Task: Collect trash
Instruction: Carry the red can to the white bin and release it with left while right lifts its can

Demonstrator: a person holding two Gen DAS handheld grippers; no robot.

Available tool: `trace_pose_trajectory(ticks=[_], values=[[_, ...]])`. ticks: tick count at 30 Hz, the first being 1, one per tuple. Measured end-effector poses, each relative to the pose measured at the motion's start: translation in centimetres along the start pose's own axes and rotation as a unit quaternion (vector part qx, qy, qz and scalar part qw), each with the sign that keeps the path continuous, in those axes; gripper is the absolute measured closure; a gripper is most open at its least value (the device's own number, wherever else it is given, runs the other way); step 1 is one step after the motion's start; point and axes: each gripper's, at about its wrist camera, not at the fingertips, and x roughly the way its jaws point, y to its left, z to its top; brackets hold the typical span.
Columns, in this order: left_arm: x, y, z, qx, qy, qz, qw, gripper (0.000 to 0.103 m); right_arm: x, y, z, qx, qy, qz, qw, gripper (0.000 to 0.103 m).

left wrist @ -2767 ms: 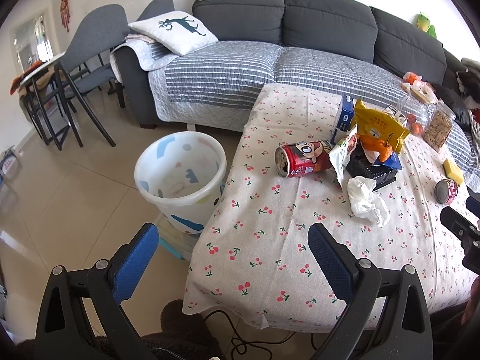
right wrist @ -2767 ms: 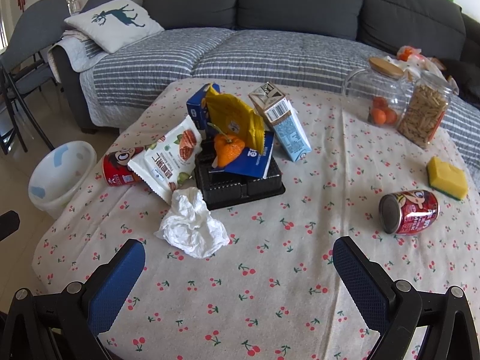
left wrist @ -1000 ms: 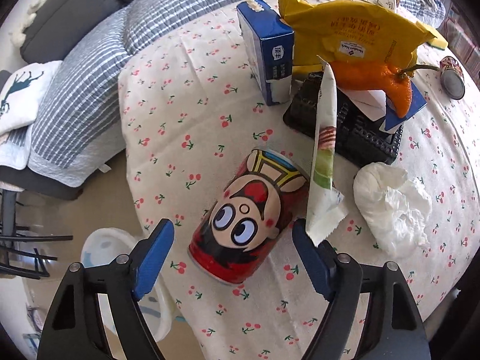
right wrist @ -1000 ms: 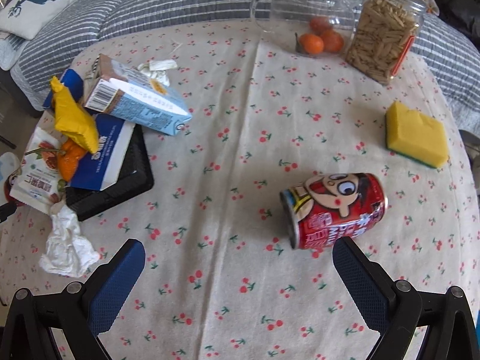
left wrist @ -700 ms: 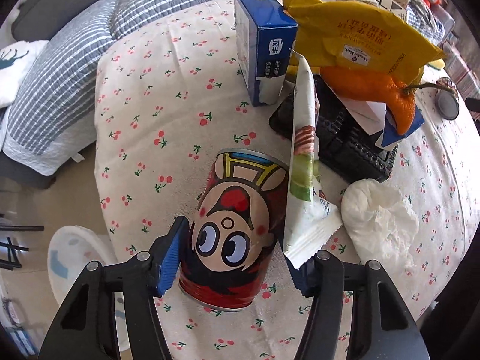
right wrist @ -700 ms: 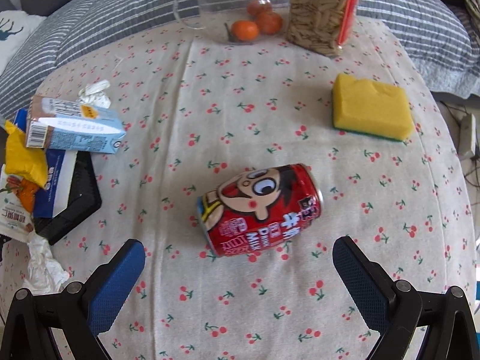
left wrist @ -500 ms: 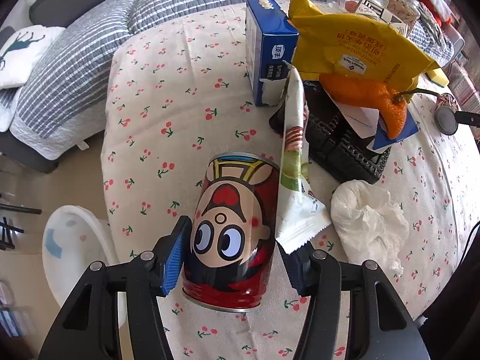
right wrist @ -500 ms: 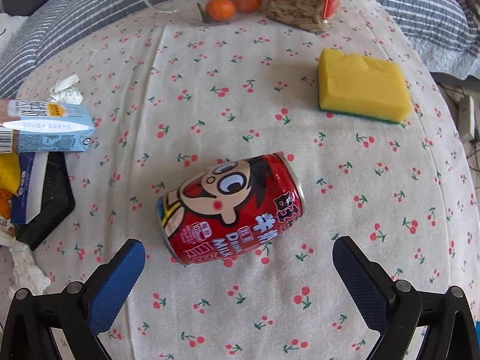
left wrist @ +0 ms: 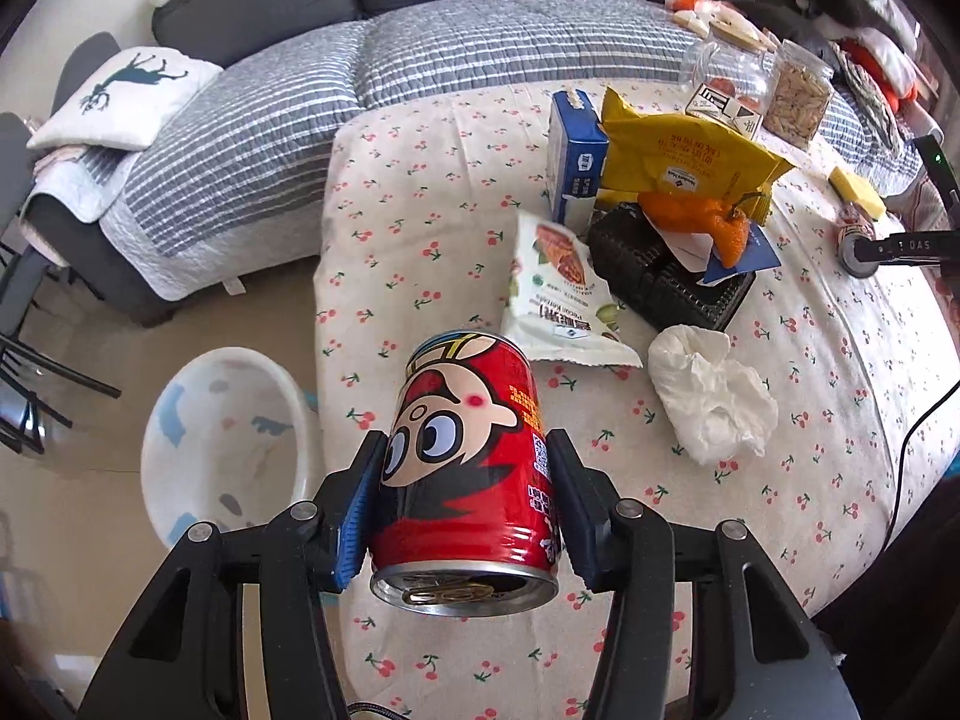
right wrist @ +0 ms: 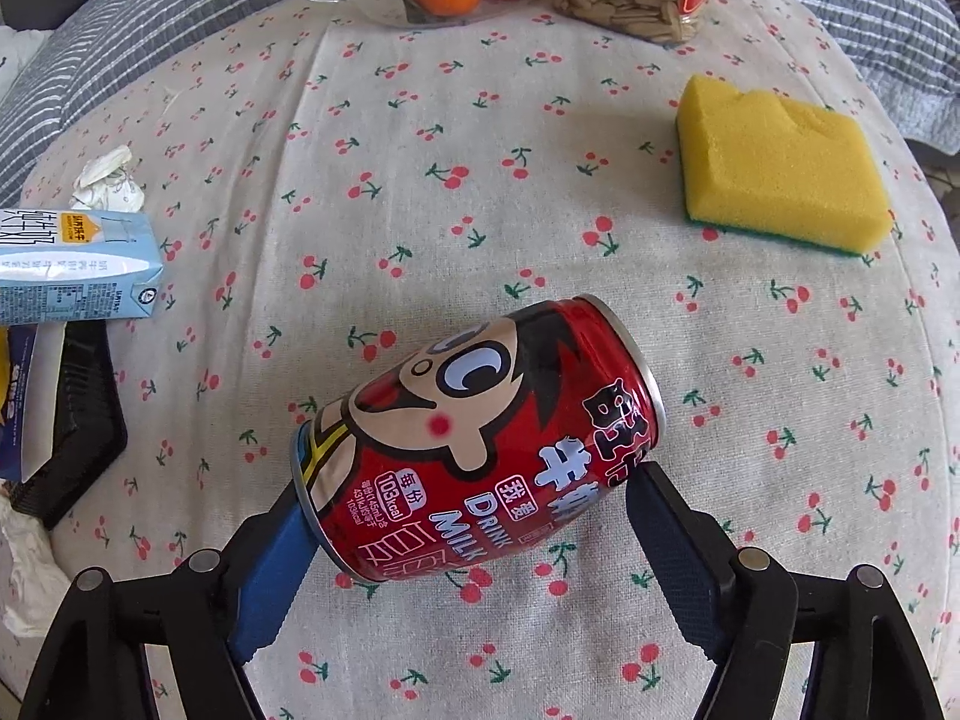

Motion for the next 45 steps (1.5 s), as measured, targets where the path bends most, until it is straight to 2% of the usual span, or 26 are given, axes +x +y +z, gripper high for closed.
trace_pose_trajectory(ticks=[2,3,4,5,8,9,11,14,16,20,25,27,28,29,30,33,35,39,45], values=[[-0.7,0.9,-0.6,-0.008,-0.008,0.004,0.9999,0.048,-0.3,0.5,0.0,0.0,-0.006,-0.006,1.0,0.023],[-1.0,1.5,-0.9,-0.013,-0.013,0.012,0.9998,0.048,-0.6,0.7,-0.1,0.0,-0.009,-0.002,1.0,0.034],[-1.3,1.9,-1.3,-0.015,-0.017,0.022,0.9995,0.048,-1.0,1.1,-0.1,-0.001,-0.012,0.002,1.0,0.079],[-1.5,2.3,-1.5,-0.018,-0.02,0.029,0.9992,0.048,-1.4,1.4,-0.1,-0.004,-0.017,0.007,1.0,0.098],[-2.1,3.9,-2.2,-0.039,-0.026,0.032,0.9984,0.048,-2.0,2.6,-0.1,-0.023,-0.027,-0.006,0.999,0.095],[-2.3,4.4,-2.4,-0.048,-0.027,0.03,0.998,0.048,-1.8,2.8,-0.1,-0.023,-0.023,-0.005,0.999,0.088],[-2.5,5.2,-2.7,-0.064,-0.029,0.023,0.9973,0.048,-1.8,2.7,0.1,0.004,-0.014,0.015,1.0,0.04],[-2.6,6.0,-2.5,-0.082,-0.032,0.013,0.996,0.048,-3.4,1.5,0.7,0.067,-0.04,0.068,0.995,0.026],[-2.6,6.0,-2.2,-0.09,-0.037,0.011,0.9952,0.048,-3.7,1.2,1.4,0.091,-0.047,0.077,0.992,0.022],[-2.2,5.9,-1.6,-0.1,-0.038,0.004,0.9942,0.048,-2.5,1.7,3.2,0.095,-0.051,0.052,0.993,0.022],[-1.7,6.4,-1.4,-0.108,-0.037,0.007,0.9935,0.048,1.5,2.1,5.3,0.09,-0.043,0.039,0.994,0.022],[-1.6,7.0,-1.5,-0.117,-0.037,0.011,0.9923,0.048,2.7,2.5,5.9,0.079,-0.042,0.019,0.996,0.028],[-1.7,7.4,-1.7,-0.125,-0.039,0.014,0.9913,0.048,3.2,2.7,6.1,0.07,-0.042,0.017,0.996,0.038],[-1.8,7.8,-1.7,-0.13,-0.04,0.017,0.9905,0.048,3.6,2.8,6.2,0.065,-0.04,0.016,0.997,0.042],[-1.9,8.2,-1.9,-0.138,-0.043,0.021,0.9894,0.048,3.7,3.0,6.2,0.063,-0.037,0.016,0.997,0.043],[-2.1,9.6,-2.4,-0.158,-0.051,0.04,0.9853,0.048,3.1,4.3,6.3,0.04,-0.039,-0.001,0.998,0.043],[-2.2,10.5,-2.6,-0.172,-0.055,0.052,0.9823,0.048,2.1,5.2,6.0,0.028,-0.046,0.002,0.999,0.043],[-1.9,12.5,-3.0,-0.196,-0.063,0.08,0.9754,0.048,-0.9,6.7,4.8,0.017,-0.065,0.039,0.997,0.043],[-0.3,15.1,-3.3,-0.216,-0.069,0.112,0.9676,0.048,-5.6,10.8,2.7,-0.039,-0.105,0.082,0.99,0.043]])
